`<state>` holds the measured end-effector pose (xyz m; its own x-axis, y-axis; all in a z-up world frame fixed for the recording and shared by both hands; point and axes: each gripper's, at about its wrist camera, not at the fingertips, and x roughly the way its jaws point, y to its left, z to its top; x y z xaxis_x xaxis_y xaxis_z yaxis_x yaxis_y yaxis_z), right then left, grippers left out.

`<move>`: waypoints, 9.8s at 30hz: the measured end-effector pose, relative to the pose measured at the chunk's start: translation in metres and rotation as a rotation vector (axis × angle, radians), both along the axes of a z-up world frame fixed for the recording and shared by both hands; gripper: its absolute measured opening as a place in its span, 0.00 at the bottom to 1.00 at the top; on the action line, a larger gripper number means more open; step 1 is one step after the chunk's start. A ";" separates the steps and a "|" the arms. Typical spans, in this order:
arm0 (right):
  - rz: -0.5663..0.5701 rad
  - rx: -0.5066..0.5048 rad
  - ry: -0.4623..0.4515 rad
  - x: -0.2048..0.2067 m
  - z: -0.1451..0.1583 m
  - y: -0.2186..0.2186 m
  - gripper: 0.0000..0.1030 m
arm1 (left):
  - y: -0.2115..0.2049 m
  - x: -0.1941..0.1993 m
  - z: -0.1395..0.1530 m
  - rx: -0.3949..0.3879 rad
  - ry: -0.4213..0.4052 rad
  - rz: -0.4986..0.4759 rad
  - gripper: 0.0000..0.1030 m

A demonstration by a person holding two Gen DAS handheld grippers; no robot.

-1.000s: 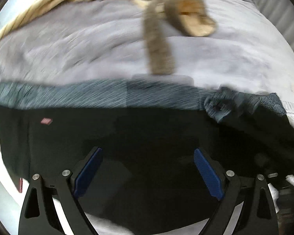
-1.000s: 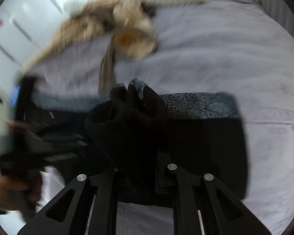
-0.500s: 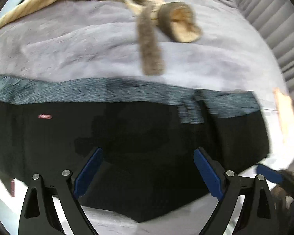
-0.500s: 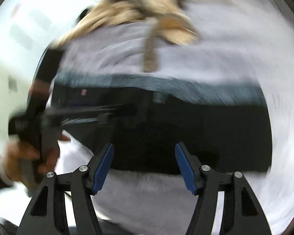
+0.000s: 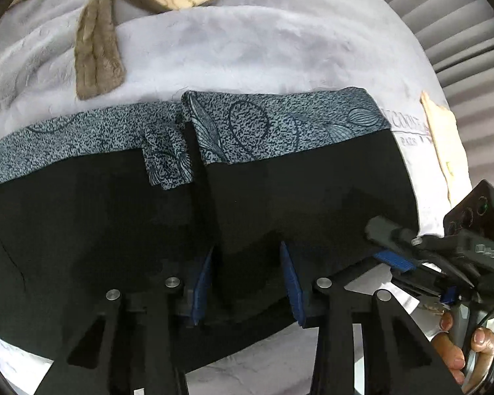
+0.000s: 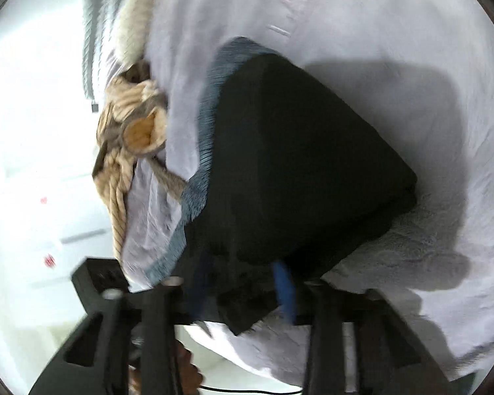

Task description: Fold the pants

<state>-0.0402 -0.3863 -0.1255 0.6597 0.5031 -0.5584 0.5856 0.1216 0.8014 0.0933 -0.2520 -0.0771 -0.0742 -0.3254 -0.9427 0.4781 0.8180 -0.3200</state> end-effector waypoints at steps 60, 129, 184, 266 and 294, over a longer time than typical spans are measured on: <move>0.451 -0.761 0.084 0.070 0.089 0.002 0.44 | 0.071 -0.001 0.010 0.174 -0.223 0.100 0.78; 0.945 -0.876 0.117 0.076 0.068 0.194 1.00 | 0.225 -0.057 0.018 0.187 -0.112 0.348 1.00; 0.815 -0.663 0.060 0.113 0.064 0.151 1.00 | 0.415 0.011 -0.019 -0.166 -0.139 0.874 0.76; 0.550 -0.264 -0.127 0.052 0.055 -0.066 0.23 | -0.002 -0.129 0.069 0.109 -0.516 -0.275 0.71; 0.518 -0.695 0.156 0.003 0.131 -0.016 0.60 | 0.097 -0.069 0.040 0.212 -0.266 0.102 0.92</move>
